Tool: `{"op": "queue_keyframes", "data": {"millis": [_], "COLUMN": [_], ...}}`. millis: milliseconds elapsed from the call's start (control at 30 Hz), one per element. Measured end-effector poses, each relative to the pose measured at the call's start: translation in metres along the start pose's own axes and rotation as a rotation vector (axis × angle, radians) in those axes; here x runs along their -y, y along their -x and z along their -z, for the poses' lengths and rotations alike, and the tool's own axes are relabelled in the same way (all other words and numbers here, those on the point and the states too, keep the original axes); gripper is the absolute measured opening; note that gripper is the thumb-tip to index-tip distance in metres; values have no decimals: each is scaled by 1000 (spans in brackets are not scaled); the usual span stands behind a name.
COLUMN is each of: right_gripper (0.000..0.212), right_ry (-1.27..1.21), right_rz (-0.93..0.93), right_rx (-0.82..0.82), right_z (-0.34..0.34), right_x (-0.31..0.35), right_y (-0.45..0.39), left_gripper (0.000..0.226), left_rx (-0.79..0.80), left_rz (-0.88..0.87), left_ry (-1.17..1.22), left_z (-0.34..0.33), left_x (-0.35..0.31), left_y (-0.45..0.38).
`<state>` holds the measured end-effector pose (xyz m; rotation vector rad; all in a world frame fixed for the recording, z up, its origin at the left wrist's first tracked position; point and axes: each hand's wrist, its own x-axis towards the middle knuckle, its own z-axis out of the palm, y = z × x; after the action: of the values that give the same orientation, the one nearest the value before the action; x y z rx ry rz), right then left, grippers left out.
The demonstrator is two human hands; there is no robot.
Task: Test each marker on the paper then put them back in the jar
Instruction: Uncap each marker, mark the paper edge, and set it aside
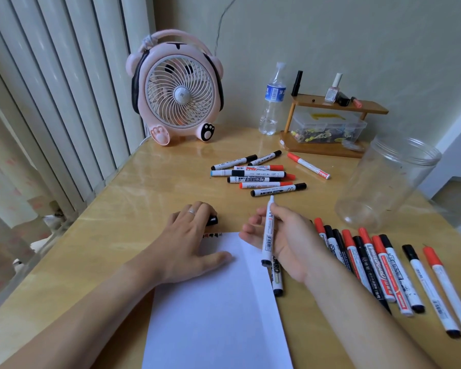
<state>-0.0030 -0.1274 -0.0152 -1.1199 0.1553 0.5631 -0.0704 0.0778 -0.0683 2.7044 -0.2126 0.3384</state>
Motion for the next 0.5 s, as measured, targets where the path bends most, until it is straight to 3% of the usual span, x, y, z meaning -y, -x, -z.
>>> {"op": "queue_keyframes", "data": {"millis": [233, 367, 500], "right_gripper": [19, 17, 13], "right_ry": [611, 449, 191], "right_rz": [242, 387, 299], "right_rx": [-300, -175, 65], "right_z": [9, 0, -10], "right_x": [8, 4, -15], "right_y": [0, 6, 4], "left_gripper": [68, 76, 78], "left_rx": [12, -19, -24], "left_rz": [-27, -12, -18], "left_ry": [-32, -13, -12], "left_z": [5, -1, -6], "left_x": [0, -5, -10], "left_y": [6, 4, 5]}}
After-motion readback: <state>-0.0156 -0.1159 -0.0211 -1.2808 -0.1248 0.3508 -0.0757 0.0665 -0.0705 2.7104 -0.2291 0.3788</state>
